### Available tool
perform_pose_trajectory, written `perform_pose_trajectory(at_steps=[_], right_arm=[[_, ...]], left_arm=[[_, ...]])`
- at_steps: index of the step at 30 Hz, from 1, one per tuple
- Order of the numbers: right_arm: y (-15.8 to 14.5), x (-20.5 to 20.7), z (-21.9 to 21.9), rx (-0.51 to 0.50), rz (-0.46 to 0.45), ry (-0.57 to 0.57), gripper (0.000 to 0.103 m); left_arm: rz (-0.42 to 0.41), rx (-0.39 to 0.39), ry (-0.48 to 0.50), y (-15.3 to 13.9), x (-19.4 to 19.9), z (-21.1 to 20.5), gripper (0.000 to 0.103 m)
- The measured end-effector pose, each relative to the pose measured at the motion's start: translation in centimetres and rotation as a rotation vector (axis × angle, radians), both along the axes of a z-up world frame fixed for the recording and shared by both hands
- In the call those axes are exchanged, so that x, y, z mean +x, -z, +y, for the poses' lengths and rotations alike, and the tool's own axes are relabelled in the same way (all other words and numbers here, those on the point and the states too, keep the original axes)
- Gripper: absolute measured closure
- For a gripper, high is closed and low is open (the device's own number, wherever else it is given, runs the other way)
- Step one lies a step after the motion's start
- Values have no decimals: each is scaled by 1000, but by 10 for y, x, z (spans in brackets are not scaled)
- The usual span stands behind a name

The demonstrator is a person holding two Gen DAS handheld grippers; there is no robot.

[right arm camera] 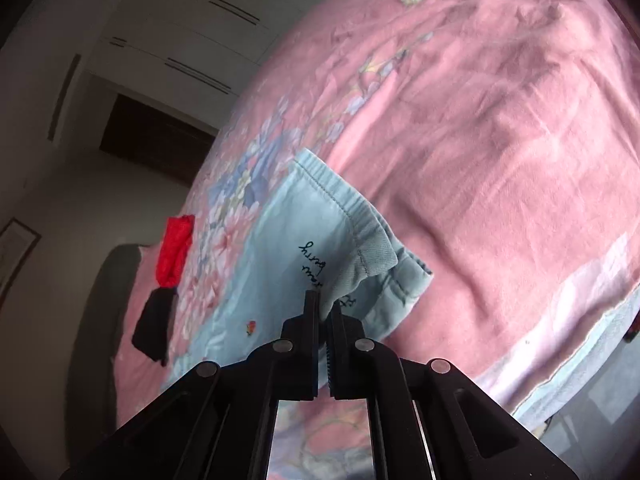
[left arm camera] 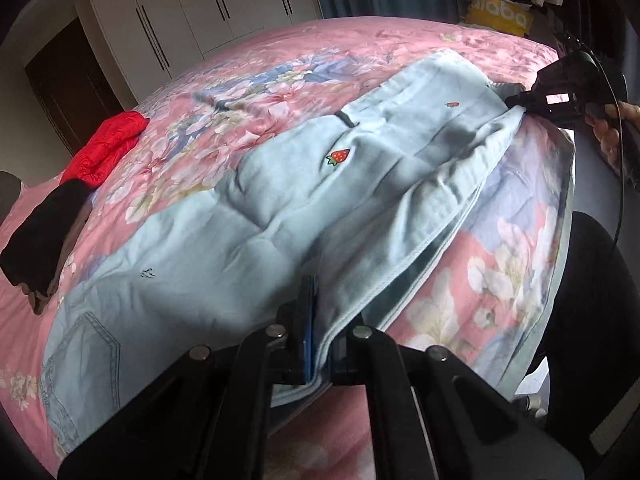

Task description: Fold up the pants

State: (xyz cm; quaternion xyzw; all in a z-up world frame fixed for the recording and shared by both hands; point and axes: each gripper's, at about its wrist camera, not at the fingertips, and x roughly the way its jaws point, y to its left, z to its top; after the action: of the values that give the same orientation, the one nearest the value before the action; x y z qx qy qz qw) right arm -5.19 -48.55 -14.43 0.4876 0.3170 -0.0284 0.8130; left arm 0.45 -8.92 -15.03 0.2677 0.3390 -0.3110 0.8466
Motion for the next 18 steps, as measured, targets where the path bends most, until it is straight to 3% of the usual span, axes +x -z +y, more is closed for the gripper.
perform_pose_trajectory(at_steps=[2, 4, 6, 9, 10, 11, 13, 18], right_arm=[[24, -5, -2, 53, 14, -1, 98], [26, -11, -7, 99, -10, 21, 98], [18, -13, -9, 69, 13, 27, 98], [-13, -24, -8, -109, 56, 64, 90], [-25, -28, -4, -197, 72, 94, 82], [-38, -30, 2, -291, 80, 117, 77], [-60, -31, 21, -436, 48, 105, 77], [-85, 8, 93, -512, -75, -165, 77]], left_arm=[[-2, 7, -11, 4, 0, 1, 95], [7, -20, -29, 0, 2, 6, 93], [23, -55, -46, -10, 0, 13, 83], [17, -140, -83, -28, -11, 35, 49], [10, -171, -111, -33, -15, 45, 39], [7, -204, -148, -38, -16, 58, 39], [17, -275, -265, -46, -14, 91, 39], [100, -563, -646, -51, -11, 206, 43]])
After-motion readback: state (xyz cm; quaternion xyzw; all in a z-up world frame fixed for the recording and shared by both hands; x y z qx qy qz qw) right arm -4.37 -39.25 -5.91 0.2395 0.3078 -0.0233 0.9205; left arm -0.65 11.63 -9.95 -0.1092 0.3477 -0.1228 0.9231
